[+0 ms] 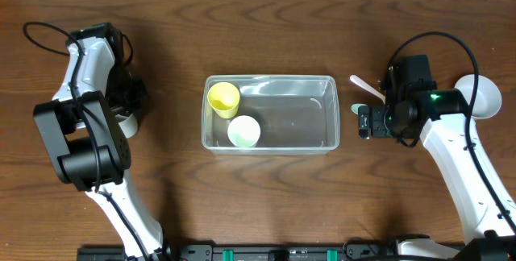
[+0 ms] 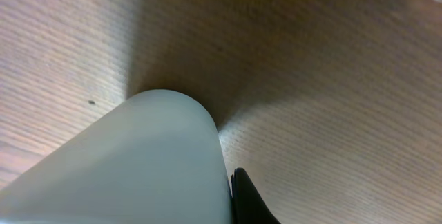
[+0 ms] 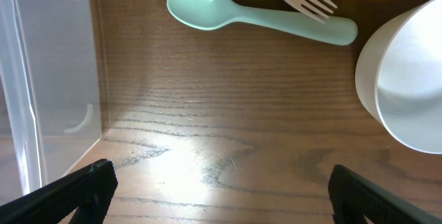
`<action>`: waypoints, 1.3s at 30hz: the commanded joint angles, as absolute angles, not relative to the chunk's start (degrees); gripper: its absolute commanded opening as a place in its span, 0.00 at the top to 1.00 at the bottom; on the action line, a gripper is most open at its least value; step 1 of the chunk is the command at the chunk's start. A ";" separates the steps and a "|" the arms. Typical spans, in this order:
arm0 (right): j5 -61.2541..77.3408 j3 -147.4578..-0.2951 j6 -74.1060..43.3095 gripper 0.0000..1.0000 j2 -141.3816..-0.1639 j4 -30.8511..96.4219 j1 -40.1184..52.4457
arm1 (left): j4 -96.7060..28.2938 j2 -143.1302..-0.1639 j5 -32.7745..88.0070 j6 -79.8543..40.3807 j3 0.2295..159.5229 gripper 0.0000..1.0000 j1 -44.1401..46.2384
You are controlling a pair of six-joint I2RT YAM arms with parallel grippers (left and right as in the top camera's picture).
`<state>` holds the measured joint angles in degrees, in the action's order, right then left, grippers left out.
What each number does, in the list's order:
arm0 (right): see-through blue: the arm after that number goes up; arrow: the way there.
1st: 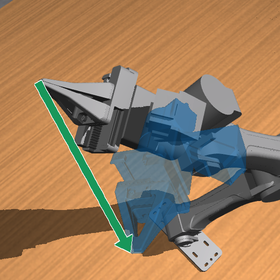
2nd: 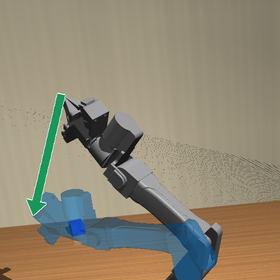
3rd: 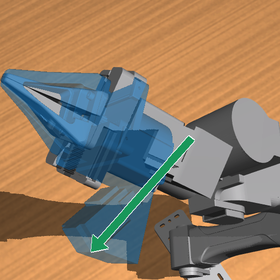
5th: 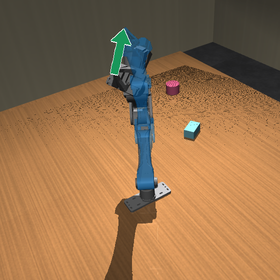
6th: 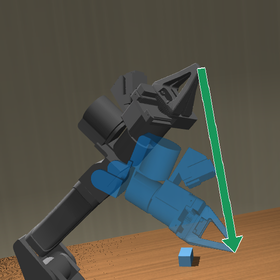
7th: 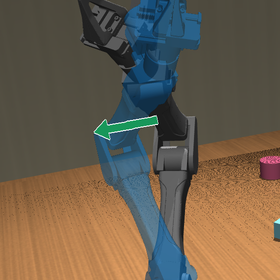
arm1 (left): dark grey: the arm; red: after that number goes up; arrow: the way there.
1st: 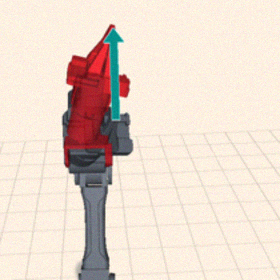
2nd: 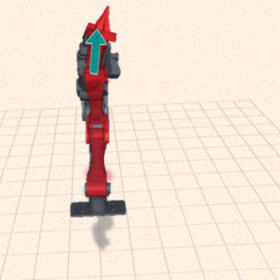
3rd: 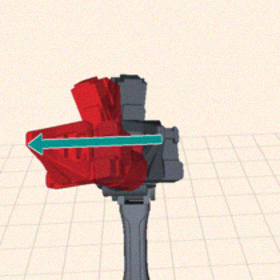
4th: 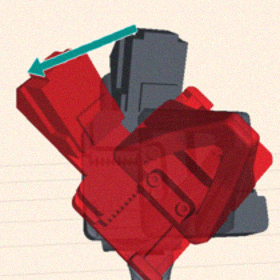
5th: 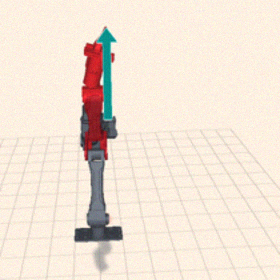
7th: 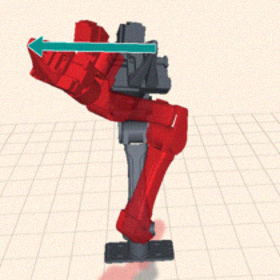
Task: Pack container
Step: 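Grasp the white cup with the left gripper and stack it into the yellow cup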
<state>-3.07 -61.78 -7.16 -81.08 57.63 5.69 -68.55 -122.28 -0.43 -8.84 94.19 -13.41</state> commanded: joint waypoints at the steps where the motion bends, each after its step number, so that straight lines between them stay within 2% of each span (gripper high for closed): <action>1: -3.66 -62.72 -7.64 0.01 -81.30 57.67 5.19 | -69.36 -120.55 -0.56 -8.73 94.04 0.94 -13.21; 9: -3.64 -62.72 -7.66 0.01 -81.30 57.45 5.19 | -72.71 -106.32 -0.30 -8.86 94.65 0.94 -7.35; 14: -3.64 -62.72 -7.66 0.01 -81.30 57.04 5.19 | -70.46 -92.18 0.89 -8.62 94.63 0.94 2.61; 19: -3.64 -62.72 -7.66 0.01 -81.30 57.01 5.19 | -64.99 -86.02 0.86 -7.75 94.63 0.94 13.15; 26: -3.64 -62.72 -7.66 0.01 -81.30 57.04 5.19 | -61.41 -91.92 0.89 -7.77 94.59 0.94 20.18; 39: -3.64 -62.72 -7.66 0.01 -81.30 57.06 5.19 | -60.25 -106.63 0.89 -7.75 94.59 0.92 22.09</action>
